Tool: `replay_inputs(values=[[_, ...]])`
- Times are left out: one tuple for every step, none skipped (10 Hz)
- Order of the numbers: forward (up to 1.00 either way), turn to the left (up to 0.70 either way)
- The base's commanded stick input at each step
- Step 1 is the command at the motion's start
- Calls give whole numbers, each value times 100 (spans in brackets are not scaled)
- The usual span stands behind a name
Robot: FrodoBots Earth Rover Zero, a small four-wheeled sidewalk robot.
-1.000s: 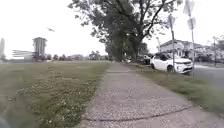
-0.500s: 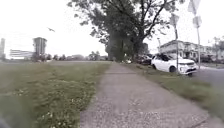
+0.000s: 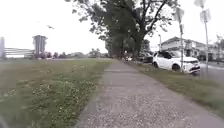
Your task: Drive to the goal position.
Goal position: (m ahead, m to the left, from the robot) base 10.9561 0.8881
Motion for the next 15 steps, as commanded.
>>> replay_inputs(values=[[70, 0], [70, 0], [70, 0], [70, 0], [70, 0], [70, 0], [70, 0], [70, 0], [70, 0], [70, 0], [70, 0], [70, 0], [70, 0], [70, 0], [70, 0]])
